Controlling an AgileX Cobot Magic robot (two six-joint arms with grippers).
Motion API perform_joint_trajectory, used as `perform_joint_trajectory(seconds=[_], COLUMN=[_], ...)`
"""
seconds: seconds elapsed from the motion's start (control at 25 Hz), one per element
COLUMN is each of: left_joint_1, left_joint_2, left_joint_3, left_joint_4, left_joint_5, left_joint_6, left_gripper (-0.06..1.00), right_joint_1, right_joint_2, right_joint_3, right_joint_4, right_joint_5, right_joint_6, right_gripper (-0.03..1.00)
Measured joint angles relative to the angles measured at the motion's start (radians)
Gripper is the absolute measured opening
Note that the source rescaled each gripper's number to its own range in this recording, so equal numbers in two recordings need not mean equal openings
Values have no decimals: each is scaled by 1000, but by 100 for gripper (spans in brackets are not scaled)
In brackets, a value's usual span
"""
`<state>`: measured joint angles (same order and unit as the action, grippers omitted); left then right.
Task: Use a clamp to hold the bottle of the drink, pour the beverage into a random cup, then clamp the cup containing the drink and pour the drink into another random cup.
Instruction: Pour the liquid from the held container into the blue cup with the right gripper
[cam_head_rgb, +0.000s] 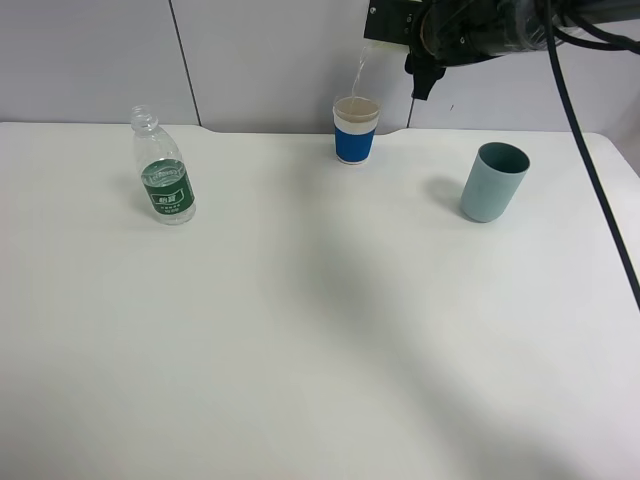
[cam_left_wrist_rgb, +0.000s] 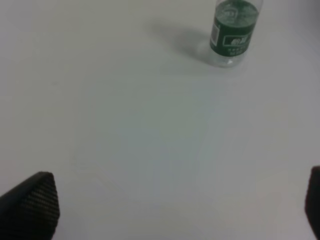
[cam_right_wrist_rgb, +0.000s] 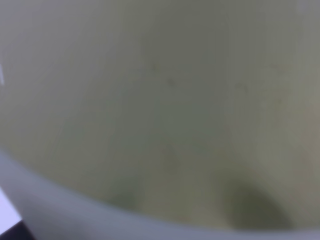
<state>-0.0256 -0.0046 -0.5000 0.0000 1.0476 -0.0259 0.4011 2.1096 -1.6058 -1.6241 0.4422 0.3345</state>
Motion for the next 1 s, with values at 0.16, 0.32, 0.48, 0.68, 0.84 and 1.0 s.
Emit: perform_joint_trajectory(seconds=[0.16, 0.32, 0.48, 0.68, 0.84, 1.0], left_joint_1=[0, 0, 0, 0, 0, 0], left_joint_2=[0, 0, 0, 0, 0, 0], left_joint_3=[0, 0, 0, 0, 0, 0], left_joint_4=[0, 0, 0, 0, 0, 0], left_joint_5=[0, 0, 0, 0, 0, 0], left_joint_6=[0, 0, 0, 0, 0, 0], left_gripper=[100, 100, 100, 100, 100, 100], right_joint_1=[0, 0, 1, 3, 3, 3], right_joint_2=[0, 0, 0, 0, 0, 0], right_joint_3=[0, 0, 0, -1, -1, -1], right_joint_4=[-12, -18, -18, -25, -26, -26], right_joint_5=[0, -1, -1, -1, 6, 18], right_joint_6=[0, 0, 0, -8, -66, -92], right_gripper=[0, 0, 0, 0, 0, 0])
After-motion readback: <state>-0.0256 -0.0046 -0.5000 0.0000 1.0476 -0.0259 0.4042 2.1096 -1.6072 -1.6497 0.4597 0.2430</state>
